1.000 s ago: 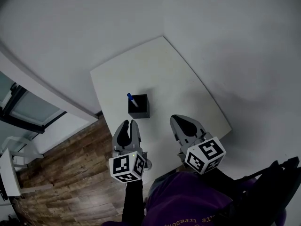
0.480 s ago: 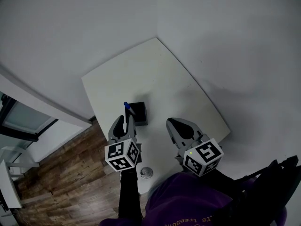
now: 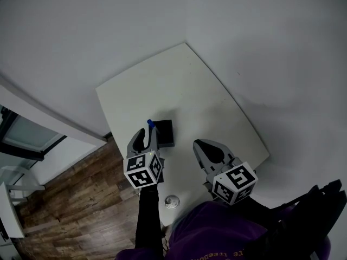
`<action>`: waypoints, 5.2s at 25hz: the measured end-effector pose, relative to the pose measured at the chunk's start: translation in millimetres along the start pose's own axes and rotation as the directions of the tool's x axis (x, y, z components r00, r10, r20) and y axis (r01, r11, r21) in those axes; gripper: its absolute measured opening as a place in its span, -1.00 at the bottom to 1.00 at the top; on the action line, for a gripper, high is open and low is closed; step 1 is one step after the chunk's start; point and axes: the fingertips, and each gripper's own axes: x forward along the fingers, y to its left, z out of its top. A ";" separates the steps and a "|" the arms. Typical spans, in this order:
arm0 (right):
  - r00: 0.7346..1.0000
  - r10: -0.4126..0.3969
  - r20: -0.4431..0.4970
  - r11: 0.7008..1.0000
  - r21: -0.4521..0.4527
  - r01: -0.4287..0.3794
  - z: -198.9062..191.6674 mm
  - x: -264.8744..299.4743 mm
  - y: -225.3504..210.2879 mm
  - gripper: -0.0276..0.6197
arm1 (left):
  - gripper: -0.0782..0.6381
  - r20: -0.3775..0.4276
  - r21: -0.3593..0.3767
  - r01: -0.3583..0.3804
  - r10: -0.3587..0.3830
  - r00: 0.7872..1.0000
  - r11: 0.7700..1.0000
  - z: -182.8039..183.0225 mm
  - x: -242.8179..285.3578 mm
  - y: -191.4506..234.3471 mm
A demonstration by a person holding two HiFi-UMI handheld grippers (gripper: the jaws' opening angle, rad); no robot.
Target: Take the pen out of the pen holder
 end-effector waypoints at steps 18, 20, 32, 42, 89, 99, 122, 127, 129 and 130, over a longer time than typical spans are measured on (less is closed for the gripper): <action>1.000 -0.023 -0.007 1.000 0.021 0.024 -7.1 2.2 -10.3 -0.88 | -0.42 -0.140 0.096 0.119 -0.105 0.985 0.988 1.8 40.1 -1.2; 1.000 -0.026 -0.008 0.999 0.023 0.027 -7.2 1.4 -10.7 -0.88 | -0.42 -0.149 0.112 0.123 -0.106 0.983 0.986 1.3 41.3 -2.4; 1.000 -0.015 -0.004 1.000 0.019 0.015 -5.9 0.3 -8.1 -0.88 | -0.57 -0.143 0.108 0.101 -0.085 0.986 0.989 0.9 38.3 2.0; 1.000 -0.004 0.002 1.000 0.011 0.004 -5.5 -1.4 -5.4 -0.88 | -0.58 -0.117 0.068 0.097 -0.088 0.989 0.993 1.0 28.8 0.1; 0.999 0.032 0.011 0.999 -0.035 -0.031 0.6 -5.8 5.2 -0.88 | -0.58 0.157 -0.117 0.085 -0.066 0.985 0.990 67.1 -37.9 4.9; 0.999 0.036 0.006 0.998 -0.043 -0.035 -0.4 -6.7 8.6 -0.88 | -0.58 0.216 -0.141 0.106 -0.074 0.974 0.984 77.7 -56.0 1.0; 0.999 0.038 0.002 0.998 -0.055 -0.038 -2.2 -5.1 9.4 -0.88 | -0.58 0.364 -0.183 0.200 -0.123 0.923 0.963 106.6 -103.7 -19.1; 0.999 0.032 0.001 0.998 -0.060 -0.032 -3.6 -5.0 7.7 -0.88 | -0.58 0.376 -0.223 0.219 -0.123 0.919 0.950 101.4 -114.6 -28.0; 0.999 0.032 0.000 0.997 -0.066 -0.032 -4.2 -4.7 6.2 -0.88 | -0.58 0.377 -0.236 0.220 -0.119 0.918 0.947 99.0 -117.5 -30.7; 0.999 0.033 0.001 0.997 -0.069 -0.033 -3.9 -4.7 6.6 -0.88 | -0.58 0.380 -0.239 0.222 -0.120 0.917 0.945 98.2 -119.1 -31.5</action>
